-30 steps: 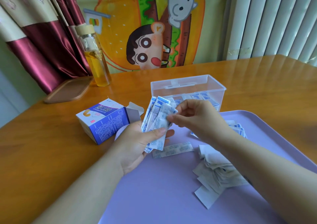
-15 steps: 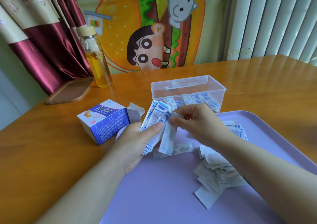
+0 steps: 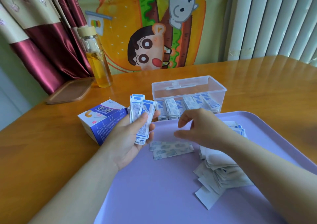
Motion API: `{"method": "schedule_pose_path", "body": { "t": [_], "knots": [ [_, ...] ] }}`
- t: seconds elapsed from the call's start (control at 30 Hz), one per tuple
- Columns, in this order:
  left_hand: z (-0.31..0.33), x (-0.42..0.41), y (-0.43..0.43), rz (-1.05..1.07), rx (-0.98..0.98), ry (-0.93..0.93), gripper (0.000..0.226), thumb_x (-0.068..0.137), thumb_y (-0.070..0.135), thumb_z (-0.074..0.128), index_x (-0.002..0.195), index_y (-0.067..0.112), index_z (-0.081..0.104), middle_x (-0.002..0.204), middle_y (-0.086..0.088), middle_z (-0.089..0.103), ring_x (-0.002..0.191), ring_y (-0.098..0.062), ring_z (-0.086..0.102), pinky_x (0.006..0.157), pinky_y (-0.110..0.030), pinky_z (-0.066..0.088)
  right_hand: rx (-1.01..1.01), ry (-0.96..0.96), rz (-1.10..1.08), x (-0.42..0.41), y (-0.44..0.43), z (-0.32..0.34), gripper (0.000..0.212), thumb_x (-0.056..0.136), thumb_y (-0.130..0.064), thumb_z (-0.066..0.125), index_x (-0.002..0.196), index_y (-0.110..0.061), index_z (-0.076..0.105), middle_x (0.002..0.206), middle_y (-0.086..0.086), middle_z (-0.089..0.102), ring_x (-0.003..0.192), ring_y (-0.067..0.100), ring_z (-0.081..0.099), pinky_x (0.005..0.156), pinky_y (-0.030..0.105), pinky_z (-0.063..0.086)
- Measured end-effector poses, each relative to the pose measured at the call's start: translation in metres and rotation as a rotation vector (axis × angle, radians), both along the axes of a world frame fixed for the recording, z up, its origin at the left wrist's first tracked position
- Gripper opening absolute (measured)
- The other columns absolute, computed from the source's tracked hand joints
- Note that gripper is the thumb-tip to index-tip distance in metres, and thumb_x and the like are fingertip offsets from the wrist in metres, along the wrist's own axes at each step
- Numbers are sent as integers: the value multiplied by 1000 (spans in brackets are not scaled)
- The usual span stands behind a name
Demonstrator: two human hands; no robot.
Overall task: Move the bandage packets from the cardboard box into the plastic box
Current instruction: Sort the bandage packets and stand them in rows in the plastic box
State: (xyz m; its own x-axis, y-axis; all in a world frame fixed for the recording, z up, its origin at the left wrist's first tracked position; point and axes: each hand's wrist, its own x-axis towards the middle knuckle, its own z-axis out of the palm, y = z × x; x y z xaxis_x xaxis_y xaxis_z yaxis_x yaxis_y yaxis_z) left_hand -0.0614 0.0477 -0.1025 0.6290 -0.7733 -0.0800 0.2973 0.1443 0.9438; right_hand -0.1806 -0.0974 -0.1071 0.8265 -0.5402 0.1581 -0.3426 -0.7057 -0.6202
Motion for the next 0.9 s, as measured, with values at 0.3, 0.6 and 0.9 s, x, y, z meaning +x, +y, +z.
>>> {"method": "schedule_pose_path", "body": {
  "t": [0.3,0.6,0.9],
  "knots": [
    [-12,-1,2,-196,465,-977,26,78,59,50,87,40,64,74,10,69,61,-8,65,66,-25,52,420,-234,334,1,7,9,12,81,-15,72,90,-18,65,68,-13,63,60,3,51,58,16,40],
    [0,11,3,-120,571,-1199,6,90,33,59,93,29,62,69,5,65,63,-3,60,50,-14,38,-188,-246,240,13,2,15,67,77,-33,74,134,-39,41,100,-21,62,82,0,43,79,27,45],
    [-18,37,-6,17,690,-1294,7,86,40,61,89,33,61,75,10,60,77,-16,57,64,-33,46,-591,226,225,49,6,7,21,95,-39,47,109,-28,57,95,6,58,85,30,59,69,39,51]
  ]
}}
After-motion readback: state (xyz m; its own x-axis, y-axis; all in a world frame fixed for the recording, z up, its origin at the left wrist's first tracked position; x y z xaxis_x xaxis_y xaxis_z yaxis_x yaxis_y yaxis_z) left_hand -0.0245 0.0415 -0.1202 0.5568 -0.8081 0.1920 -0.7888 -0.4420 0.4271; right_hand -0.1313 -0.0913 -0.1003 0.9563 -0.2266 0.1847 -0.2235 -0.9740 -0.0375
